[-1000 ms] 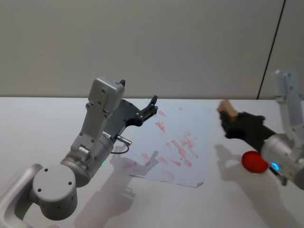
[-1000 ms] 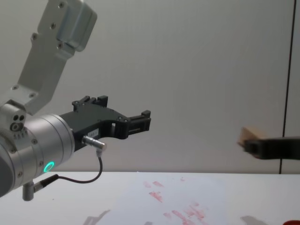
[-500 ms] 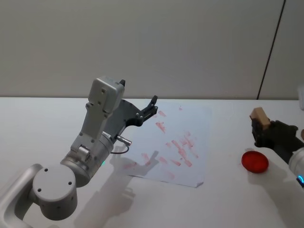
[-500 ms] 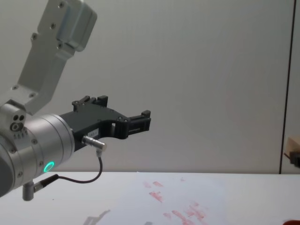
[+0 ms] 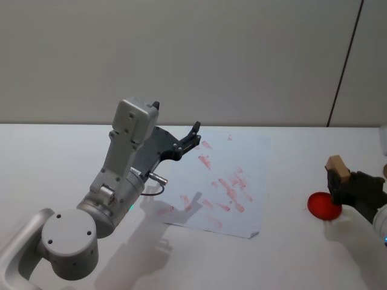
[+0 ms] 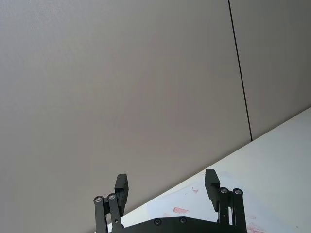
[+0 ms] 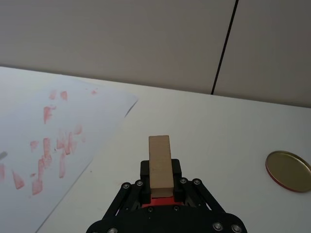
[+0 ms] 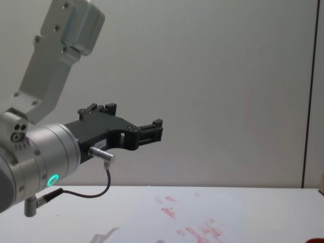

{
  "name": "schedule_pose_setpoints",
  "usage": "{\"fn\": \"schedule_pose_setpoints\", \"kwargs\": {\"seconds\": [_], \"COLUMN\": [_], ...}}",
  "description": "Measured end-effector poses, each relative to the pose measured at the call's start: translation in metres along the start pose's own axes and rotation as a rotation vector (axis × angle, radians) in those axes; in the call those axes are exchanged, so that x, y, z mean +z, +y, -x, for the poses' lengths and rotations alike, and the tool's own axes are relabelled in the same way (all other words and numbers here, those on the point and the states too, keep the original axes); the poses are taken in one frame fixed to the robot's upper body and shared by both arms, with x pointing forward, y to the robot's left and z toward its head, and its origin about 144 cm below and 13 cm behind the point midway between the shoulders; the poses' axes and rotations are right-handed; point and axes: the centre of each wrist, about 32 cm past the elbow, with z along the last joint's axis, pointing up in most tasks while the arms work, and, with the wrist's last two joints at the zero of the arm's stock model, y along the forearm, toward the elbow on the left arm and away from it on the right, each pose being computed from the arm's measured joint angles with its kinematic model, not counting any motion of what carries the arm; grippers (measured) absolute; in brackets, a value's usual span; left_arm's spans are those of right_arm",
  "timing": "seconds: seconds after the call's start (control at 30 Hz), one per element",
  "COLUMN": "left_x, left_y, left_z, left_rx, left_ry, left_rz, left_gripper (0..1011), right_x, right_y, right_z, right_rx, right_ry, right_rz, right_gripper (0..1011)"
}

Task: Use the one hand to pick up the stamp and affix it onto the A4 paper.

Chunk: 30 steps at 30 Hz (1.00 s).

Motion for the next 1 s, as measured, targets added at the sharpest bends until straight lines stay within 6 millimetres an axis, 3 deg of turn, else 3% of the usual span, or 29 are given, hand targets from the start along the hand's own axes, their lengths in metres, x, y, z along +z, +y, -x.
{"fn": "schedule_pose_setpoints", "kwargs": {"seconds": [1.0], "left_x": [0.0], "left_y": [0.0], "left_z": [0.0], "left_rx": [0.0], "left_ry": [0.0], "left_rz": [0.0], "left_gripper": [1003], "right_x": [-0.009], "right_y": [0.022], "right_z": [0.002], "right_rx": [-0.022], "right_ry": [-0.056], "right_rz": [0.108], "right_gripper": [220]}}
